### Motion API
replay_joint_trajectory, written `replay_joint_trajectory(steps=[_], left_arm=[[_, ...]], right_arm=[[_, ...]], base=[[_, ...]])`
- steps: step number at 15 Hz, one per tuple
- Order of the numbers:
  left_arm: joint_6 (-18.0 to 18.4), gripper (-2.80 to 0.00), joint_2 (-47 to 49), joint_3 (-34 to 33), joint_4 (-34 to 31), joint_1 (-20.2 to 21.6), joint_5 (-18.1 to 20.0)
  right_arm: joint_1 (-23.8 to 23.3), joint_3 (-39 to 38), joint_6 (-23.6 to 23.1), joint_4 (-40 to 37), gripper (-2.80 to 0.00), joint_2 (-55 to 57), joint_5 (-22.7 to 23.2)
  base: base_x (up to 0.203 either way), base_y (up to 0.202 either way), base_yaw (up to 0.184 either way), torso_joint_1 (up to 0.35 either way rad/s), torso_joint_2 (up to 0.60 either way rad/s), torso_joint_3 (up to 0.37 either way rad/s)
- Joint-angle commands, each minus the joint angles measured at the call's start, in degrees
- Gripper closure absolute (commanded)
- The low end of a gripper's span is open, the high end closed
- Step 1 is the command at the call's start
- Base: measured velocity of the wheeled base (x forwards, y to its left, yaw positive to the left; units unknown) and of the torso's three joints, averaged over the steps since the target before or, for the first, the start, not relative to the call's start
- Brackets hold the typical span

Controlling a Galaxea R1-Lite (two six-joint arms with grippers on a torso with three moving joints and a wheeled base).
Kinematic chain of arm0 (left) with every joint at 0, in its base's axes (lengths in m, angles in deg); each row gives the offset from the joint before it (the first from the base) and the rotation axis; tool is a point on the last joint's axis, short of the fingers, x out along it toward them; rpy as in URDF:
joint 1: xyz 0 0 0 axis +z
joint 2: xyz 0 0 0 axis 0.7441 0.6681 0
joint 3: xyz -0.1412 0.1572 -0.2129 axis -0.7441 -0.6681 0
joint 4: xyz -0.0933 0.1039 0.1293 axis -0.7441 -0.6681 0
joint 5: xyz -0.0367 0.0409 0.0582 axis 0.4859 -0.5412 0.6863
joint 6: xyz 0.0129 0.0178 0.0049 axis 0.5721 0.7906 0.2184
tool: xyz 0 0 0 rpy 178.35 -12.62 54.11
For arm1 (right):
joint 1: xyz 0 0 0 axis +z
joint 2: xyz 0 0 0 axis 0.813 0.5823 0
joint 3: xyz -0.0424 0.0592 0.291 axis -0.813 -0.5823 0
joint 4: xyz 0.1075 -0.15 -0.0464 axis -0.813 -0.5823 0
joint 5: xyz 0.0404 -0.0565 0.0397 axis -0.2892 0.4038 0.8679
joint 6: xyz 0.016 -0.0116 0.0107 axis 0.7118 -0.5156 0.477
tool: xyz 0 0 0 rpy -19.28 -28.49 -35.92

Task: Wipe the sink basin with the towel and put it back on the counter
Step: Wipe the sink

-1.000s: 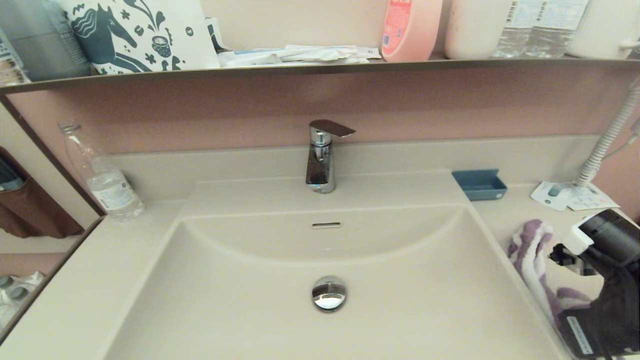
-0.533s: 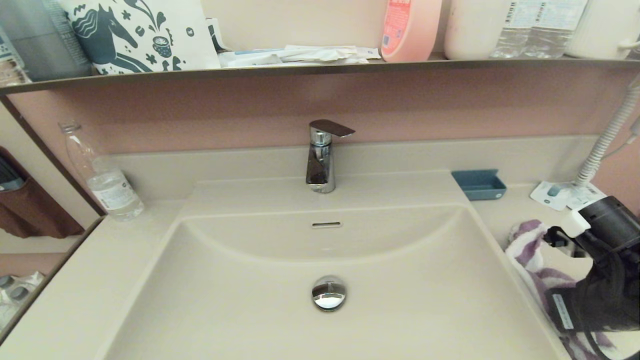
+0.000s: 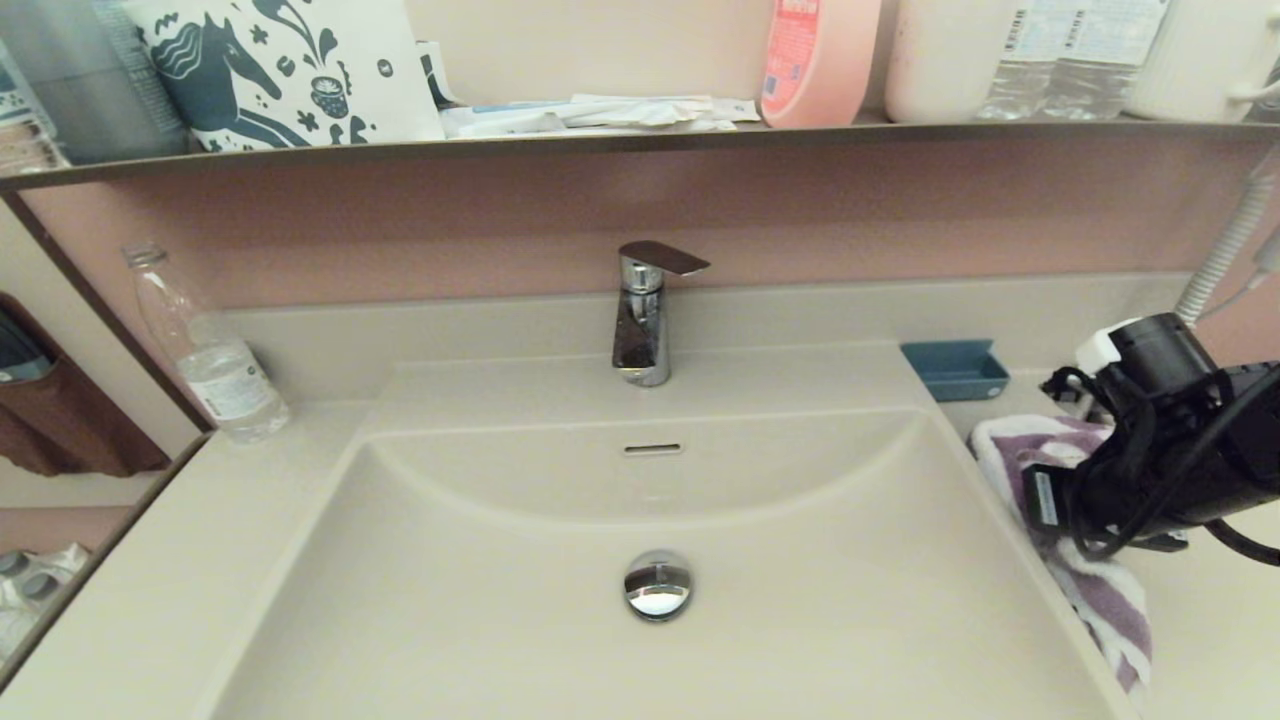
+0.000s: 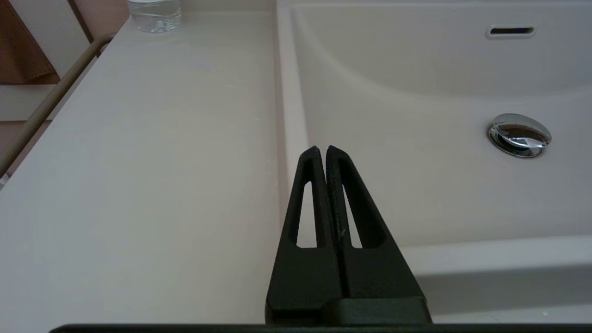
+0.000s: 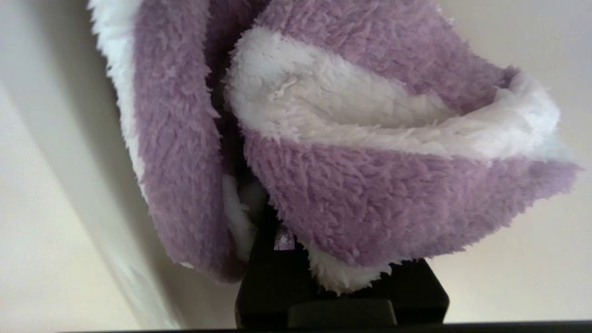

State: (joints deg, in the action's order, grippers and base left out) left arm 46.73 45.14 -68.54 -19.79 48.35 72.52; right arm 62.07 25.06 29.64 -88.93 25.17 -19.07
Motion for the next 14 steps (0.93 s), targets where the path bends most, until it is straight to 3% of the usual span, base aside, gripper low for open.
replay_joint_trajectory(steps=[1,3,9,14], left_arm=[[0.0,0.00,0.1,0.0,0.0,0.0,0.0],[0.0,0.00,0.1,0.0,0.0,0.1,0.0],[0.0,0.00,0.1,0.0,0.0,0.0,0.0],[0.0,0.00,0.1,0.0,0.0,0.0,0.0]], right_arm=[[-2.4,5.3,0.6,0.2,0.00,6.0,3.1],[-4.8,9.6,2.2,0.2,0.00,9.2,10.3],[-9.9,19.5,2.6,0.4,0.00,14.8,19.9],[-14.2,20.1,2.4,0.2,0.00,14.1,19.6]], base=[[0.000,0.000,0.000,0.000,0.00,0.000],[0.000,0.000,0.000,0.000,0.00,0.000],[0.000,0.000,0.000,0.000,0.00,0.000],[0.000,0.000,0.000,0.000,0.00,0.000]])
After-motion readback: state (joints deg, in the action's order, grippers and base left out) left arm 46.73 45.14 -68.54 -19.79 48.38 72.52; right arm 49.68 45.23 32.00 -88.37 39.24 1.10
